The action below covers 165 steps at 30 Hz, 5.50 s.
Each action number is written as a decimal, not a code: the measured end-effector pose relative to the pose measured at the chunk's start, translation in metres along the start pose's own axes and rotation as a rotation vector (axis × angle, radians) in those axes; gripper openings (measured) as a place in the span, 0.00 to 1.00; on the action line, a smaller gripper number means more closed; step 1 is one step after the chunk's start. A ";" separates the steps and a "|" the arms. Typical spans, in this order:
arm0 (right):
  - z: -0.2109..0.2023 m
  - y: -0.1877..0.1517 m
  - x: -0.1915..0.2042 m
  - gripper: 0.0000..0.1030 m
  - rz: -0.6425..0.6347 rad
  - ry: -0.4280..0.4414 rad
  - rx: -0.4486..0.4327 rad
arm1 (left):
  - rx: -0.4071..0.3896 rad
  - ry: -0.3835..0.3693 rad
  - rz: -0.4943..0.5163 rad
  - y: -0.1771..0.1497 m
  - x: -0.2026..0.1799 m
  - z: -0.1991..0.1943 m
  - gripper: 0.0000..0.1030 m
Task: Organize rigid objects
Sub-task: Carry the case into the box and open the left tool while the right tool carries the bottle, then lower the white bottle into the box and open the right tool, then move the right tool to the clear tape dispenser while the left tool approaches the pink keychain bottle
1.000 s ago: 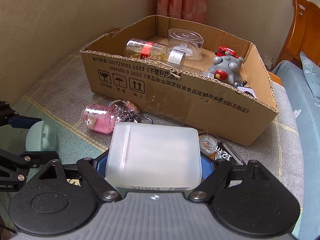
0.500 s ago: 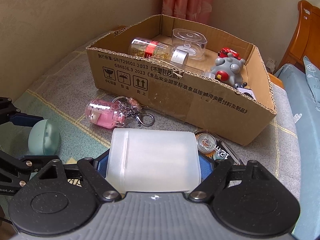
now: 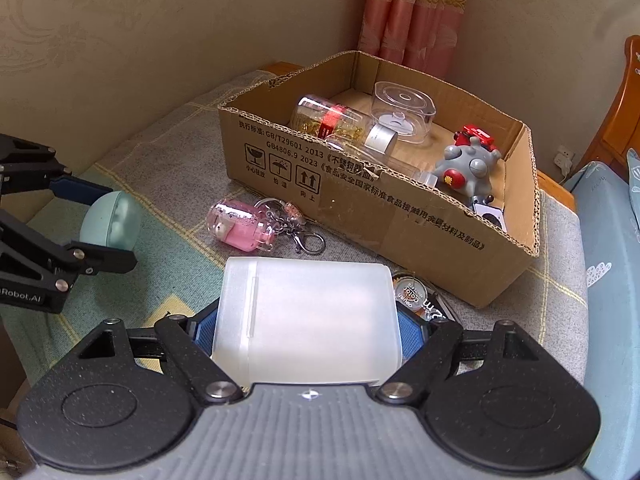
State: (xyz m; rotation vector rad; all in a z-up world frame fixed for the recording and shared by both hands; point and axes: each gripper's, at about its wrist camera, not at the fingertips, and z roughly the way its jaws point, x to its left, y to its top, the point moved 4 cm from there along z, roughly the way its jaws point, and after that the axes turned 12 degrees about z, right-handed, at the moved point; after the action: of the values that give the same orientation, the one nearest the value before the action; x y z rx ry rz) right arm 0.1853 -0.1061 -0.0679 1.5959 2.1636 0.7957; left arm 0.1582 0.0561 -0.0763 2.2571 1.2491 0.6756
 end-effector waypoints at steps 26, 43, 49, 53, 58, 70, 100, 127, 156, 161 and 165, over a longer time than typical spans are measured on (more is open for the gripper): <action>-0.061 0.035 -0.043 0.84 -0.004 -0.007 -0.142 | -0.071 0.090 0.121 0.178 0.049 0.075 0.58; -0.071 0.050 -0.063 0.84 0.008 -0.027 -0.158 | -0.132 0.139 0.005 0.151 0.053 0.040 0.92; -0.065 0.074 -0.068 0.84 0.023 -0.012 -0.153 | -0.171 0.169 -0.036 0.111 0.043 -0.004 0.98; -0.056 0.096 -0.070 0.84 0.038 -0.007 -0.147 | -0.172 0.173 -0.101 0.084 0.040 -0.018 0.98; -0.037 0.130 -0.068 0.84 0.064 -0.008 -0.137 | -0.172 0.201 -0.187 0.056 0.047 -0.028 0.98; 0.044 0.194 -0.071 0.84 0.222 0.028 -0.052 | -0.161 0.244 -0.281 0.023 0.062 -0.044 0.98; -0.020 0.063 -0.081 1.00 0.297 -0.138 -0.177 | -0.122 0.185 -0.228 0.022 0.027 -0.023 0.98; 0.051 -0.011 -0.099 1.00 0.412 -0.261 -0.097 | -0.056 0.116 -0.200 0.026 0.001 0.009 0.98; 0.040 -0.022 -0.101 1.00 0.324 -0.186 -0.115 | 0.073 0.134 -0.281 0.040 -0.015 0.093 0.99; 0.041 -0.022 -0.100 1.00 0.322 -0.186 -0.119 | 0.069 0.152 -0.301 0.027 -0.005 0.084 0.99; 0.040 -0.023 -0.099 1.00 0.326 -0.191 -0.124 | 0.065 0.165 -0.302 0.026 -0.004 0.084 0.99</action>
State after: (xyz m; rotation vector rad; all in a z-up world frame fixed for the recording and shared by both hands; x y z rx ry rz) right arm 0.2222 -0.1952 -0.1193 1.9008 1.7135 0.8133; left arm 0.2247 0.0267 -0.1253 2.0330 1.6703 0.7255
